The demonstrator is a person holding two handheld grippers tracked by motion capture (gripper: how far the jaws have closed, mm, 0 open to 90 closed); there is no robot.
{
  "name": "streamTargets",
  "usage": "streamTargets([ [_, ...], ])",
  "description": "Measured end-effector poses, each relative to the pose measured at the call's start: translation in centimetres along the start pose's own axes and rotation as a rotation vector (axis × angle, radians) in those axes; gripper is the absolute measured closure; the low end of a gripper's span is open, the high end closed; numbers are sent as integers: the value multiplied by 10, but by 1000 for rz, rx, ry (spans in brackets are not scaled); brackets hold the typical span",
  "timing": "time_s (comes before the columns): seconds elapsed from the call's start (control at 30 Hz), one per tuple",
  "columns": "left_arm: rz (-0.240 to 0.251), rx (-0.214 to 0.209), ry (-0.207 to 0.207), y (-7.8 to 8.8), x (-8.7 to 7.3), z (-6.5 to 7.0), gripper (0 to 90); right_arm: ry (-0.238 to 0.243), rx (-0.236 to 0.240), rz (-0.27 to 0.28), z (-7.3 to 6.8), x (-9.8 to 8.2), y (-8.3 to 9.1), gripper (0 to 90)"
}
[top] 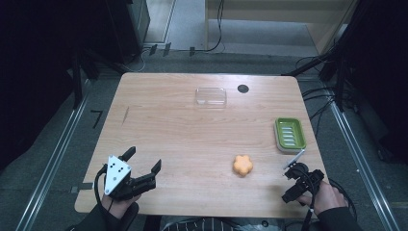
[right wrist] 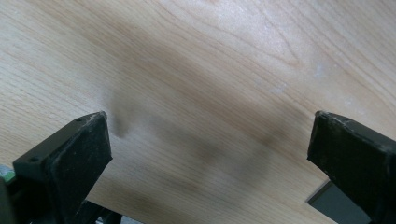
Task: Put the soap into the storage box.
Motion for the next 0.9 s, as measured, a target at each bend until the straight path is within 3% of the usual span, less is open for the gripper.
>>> streamTargets([
  [0.9, 1, -1, -6, -1, 0, 1, 137, 91, -11, 75, -14, 20, 8, 0],
])
Point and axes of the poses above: each handheld gripper's, and its own axes: y roughly backward along the jaws, x roughly out of its top, z roughly to its right, the point moved 9 cm from there along -y, roughly forward along the jaws, and after that the axes turned 10 degrees about z, right-handed, at the moved point
